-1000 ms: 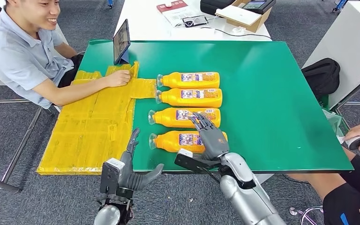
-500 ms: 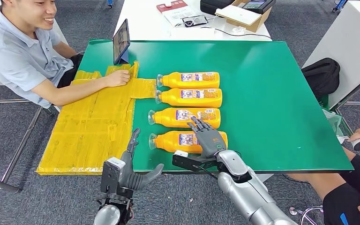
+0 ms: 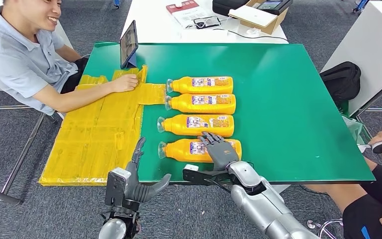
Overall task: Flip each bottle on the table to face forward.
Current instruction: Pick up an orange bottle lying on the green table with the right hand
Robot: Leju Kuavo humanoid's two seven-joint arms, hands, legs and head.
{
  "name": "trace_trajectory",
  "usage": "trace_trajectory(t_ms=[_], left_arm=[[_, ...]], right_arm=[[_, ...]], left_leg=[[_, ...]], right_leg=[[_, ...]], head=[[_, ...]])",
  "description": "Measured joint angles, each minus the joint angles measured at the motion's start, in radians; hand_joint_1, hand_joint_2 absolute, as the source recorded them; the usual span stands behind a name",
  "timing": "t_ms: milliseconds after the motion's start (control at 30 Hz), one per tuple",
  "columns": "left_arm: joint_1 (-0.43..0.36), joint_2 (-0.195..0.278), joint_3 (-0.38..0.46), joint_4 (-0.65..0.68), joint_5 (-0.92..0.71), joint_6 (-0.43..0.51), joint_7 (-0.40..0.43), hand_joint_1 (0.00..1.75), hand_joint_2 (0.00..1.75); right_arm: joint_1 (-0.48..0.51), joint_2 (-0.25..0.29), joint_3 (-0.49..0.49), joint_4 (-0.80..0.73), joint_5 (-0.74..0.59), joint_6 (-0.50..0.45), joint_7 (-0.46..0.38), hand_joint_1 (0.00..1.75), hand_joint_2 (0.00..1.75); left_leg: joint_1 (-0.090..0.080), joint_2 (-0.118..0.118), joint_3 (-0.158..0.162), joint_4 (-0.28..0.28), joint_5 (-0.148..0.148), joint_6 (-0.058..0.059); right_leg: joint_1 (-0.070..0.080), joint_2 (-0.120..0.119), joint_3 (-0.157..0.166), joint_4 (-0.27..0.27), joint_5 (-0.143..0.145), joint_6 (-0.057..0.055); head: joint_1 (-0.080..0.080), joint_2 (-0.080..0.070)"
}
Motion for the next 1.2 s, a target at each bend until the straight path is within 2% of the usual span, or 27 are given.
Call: trace_trajectory(t_ms=[467,500,600,633,667,867,1200], left_arm=[[0.014,0.0,0.016,0.0,-0.006,0.012,0.002,0.0,1.75],[0.014,0.0,0.017,0.0,-0.006,0.012,0.002,0.0,1.75],[0.014,0.0,0.019,0.0,-0.007,0.012,0.002,0.0,1.75],[0.014,0.0,0.02,0.0,-0.008,0.013,0.002,0.0,1.75],[0.014,0.0,0.021,0.0,-0.009,0.013,0.002,0.0,1.75],[0.013,-0.002,0.029,0.0,-0.014,0.016,0.001,0.0,1.75],[0.012,-0.006,0.032,0.003,-0.014,0.021,-0.005,0.0,1.75]], right_arm=[[-0.063,-0.026,0.039,0.077,0.04,0.027,0.059,0.0,1.75],[-0.066,-0.027,0.04,0.082,0.037,0.03,0.059,0.17,1.75],[-0.073,-0.031,0.042,0.096,0.02,0.047,0.055,1.43,1.75],[-0.076,-0.033,0.043,0.102,0.011,0.058,0.052,1.69,1.75],[-0.08,-0.036,0.044,0.109,0.001,0.07,0.047,1.75,1.75],[-0.111,-0.047,0.049,0.162,-0.058,0.119,0.021,1.75,1.75],[-0.124,-0.057,0.059,0.212,-0.164,0.123,-0.038,1.75,1.75]], left_leg=[[0.0,0.0,0.003,0.0,0.0,0.0],[0.0,0.0,0.004,0.0,0.0,0.0],[0.0,0.0,0.005,0.0,0.0,0.0],[0.0,0.0,0.005,0.0,0.0,0.0],[0.0,0.0,0.006,0.0,0.0,0.0],[0.0,0.0,0.011,0.0,0.0,0.0],[0.0,0.0,0.016,0.0,-0.001,0.0]], right_leg=[[0.0,0.0,0.003,0.0,0.0,0.0],[0.0,0.0,0.003,0.0,0.0,0.0],[0.0,0.0,0.004,0.0,0.0,0.0],[0.0,0.0,0.005,0.0,0.0,0.0],[0.0,0.0,0.005,0.0,0.0,0.0],[0.0,0.0,0.01,-0.001,0.0,0.0],[0.0,0.0,0.014,-0.001,0.0,0.0]], head=[[0.0,0.0],[0.0,0.0],[0.0,0.0],[0.0,0.0],[0.0,0.0],[0.0,0.0],[0.0,0.0]])
